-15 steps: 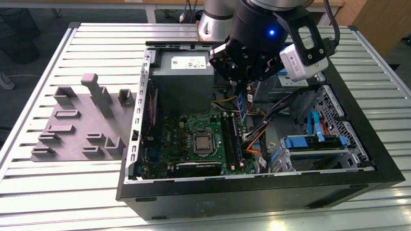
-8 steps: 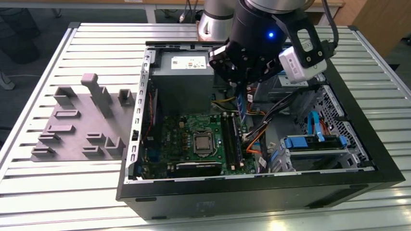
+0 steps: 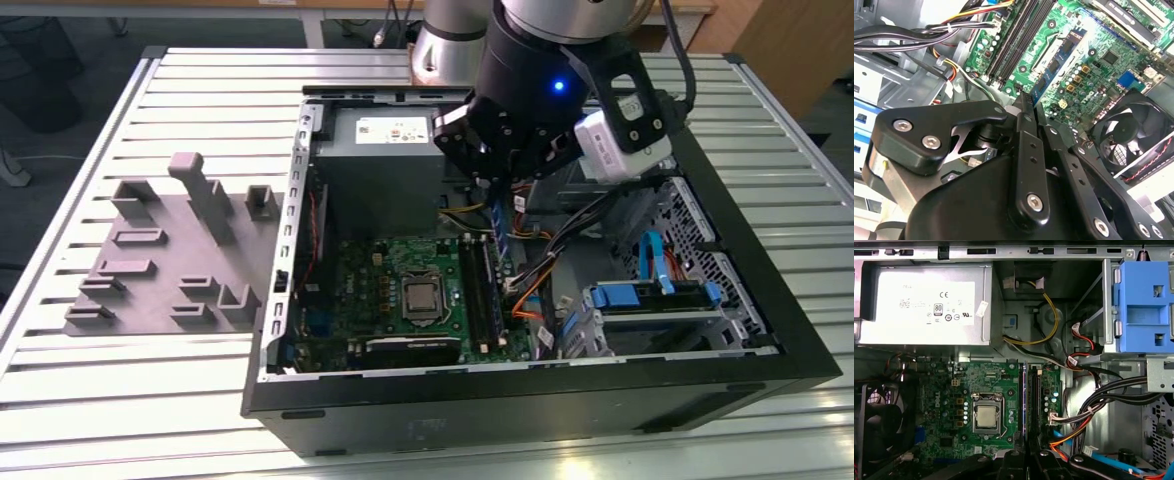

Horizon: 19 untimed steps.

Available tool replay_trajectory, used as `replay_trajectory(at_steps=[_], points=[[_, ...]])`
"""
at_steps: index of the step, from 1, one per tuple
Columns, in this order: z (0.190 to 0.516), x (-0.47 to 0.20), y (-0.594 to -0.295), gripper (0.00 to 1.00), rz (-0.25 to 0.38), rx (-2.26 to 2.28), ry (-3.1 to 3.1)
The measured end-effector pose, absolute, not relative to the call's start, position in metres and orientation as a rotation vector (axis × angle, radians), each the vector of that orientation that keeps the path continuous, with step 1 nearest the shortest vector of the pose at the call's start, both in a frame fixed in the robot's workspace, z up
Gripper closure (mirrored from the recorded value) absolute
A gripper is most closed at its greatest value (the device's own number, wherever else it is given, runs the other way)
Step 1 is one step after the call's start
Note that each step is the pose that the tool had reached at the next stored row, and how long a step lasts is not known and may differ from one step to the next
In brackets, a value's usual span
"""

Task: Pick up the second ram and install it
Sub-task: 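Insert the second ram into the second slot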

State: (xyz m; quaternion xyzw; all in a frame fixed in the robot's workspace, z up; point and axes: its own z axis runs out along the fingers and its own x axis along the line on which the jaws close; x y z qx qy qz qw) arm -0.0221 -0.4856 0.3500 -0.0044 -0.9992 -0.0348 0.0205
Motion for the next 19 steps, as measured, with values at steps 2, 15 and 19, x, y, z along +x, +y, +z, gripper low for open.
replay_trajectory(at_steps=[2, 15, 19], points=[[0.35, -0.0221, -0.4856, 0.86, -0.108, -0.014, -3.099], [0.347, -0.0221, -0.4856, 0.86, -0.108, -0.014, -3.099], [0.3465, -0.0221, -0.4856, 0.86, -0.108, -0.014, -3.099]])
